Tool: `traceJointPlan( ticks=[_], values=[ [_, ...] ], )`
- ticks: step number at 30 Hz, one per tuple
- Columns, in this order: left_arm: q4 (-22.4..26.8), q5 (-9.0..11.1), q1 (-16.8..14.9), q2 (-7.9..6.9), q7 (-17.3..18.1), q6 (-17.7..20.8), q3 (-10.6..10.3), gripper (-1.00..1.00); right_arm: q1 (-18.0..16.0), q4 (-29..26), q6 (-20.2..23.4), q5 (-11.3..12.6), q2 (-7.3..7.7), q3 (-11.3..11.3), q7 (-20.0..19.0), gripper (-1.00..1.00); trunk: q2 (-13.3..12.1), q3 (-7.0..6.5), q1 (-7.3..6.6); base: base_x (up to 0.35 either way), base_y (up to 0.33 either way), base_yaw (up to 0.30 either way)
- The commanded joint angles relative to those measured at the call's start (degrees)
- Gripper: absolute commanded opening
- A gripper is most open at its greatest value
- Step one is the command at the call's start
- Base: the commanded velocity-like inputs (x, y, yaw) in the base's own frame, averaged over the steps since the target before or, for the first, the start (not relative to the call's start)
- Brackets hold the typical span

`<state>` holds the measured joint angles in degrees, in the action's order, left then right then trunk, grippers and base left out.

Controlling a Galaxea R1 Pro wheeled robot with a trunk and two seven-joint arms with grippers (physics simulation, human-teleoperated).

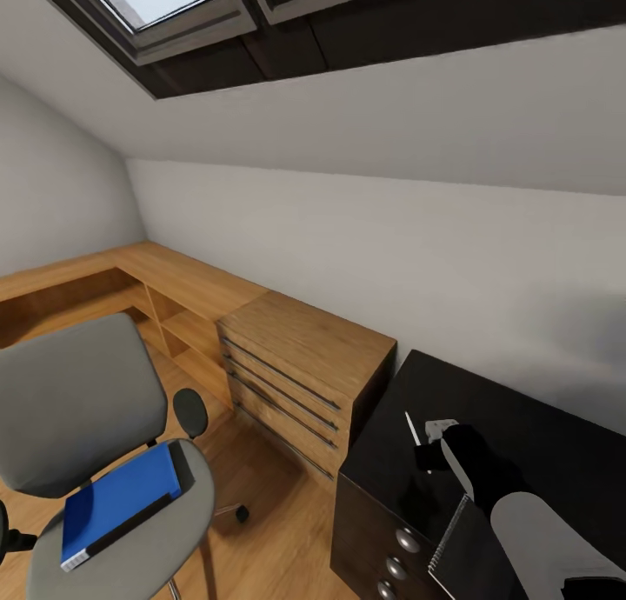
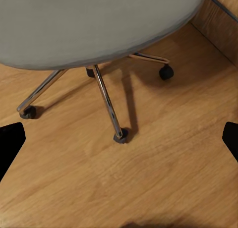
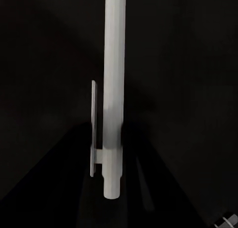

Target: In the bedroom, organize the workspace by keeping the computer under the desk, ensuring the monitor is on the desk, placing the keyboard on the desk next to the monitor, placing the mouse on the desk next to the keyboard, moving the folder from the swivel chair onto the desk next to the mouse, stacking the notebook on top of the folder with the pen on top of the notebook, and positioning the swivel chair next to the desk.

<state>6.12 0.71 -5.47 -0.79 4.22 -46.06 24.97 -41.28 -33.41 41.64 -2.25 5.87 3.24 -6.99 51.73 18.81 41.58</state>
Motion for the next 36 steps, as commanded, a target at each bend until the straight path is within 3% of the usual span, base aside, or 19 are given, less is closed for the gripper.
traceJointPlan(
  ticks=[1,36],
  values=[
    [-0.1,0.1,0.0,0.00,0.4,-0.1,0.3,1.00,0.0,-0.1,0.3,-0.2,0.08,0.3,-0.2,-1.00,0.1,0.07,0.01,0.000,0.000,0.000],
    [-0.1,0.1,-0.1,0.00,0.4,-0.2,0.3,1.00,0.0,-0.1,0.3,-0.2,0.10,0.3,-0.3,-1.00,0.1,0.07,0.01,0.000,0.000,0.000]
  ],
)
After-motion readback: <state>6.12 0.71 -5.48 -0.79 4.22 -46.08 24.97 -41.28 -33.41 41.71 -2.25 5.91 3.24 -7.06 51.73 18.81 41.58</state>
